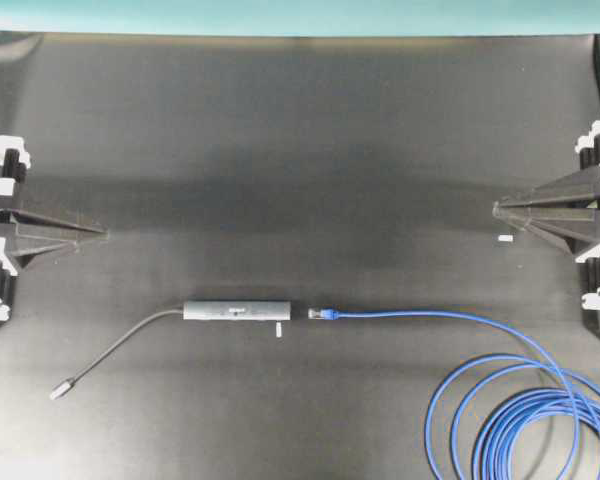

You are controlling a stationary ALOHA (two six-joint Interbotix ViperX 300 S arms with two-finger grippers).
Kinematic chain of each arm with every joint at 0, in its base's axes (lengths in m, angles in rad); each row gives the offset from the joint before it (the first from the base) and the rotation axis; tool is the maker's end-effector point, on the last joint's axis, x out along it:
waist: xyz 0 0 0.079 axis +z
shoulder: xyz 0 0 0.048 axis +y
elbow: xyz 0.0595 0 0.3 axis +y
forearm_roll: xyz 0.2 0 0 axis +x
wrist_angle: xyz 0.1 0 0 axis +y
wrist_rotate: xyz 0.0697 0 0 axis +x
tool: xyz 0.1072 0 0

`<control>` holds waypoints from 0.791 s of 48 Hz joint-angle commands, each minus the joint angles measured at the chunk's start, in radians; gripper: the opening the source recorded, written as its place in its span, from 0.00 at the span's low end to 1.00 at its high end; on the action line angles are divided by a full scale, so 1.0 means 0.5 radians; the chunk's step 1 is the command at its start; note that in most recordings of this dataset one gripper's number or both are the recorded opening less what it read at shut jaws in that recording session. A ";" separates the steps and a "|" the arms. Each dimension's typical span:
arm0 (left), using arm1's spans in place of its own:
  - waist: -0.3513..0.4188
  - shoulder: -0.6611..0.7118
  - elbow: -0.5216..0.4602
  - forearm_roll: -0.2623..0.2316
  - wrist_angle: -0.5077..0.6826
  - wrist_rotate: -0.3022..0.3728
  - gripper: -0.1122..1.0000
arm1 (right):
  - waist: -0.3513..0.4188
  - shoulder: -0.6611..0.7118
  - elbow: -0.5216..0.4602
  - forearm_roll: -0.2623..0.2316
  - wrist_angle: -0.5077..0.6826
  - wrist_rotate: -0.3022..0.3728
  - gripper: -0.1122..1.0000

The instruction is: Insert the LAN cable into the hub.

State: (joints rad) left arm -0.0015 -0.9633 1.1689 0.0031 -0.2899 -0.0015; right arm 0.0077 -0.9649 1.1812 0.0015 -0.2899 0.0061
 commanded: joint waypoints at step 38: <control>-0.077 0.334 -0.365 0.086 1.187 0.021 0.10 | 0.043 0.724 -0.586 0.067 1.255 0.181 0.10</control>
State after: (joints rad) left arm -0.0414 -0.8069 1.0140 0.0430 0.2853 0.0092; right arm 0.0261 -0.6443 0.9265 0.0353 0.3344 0.0920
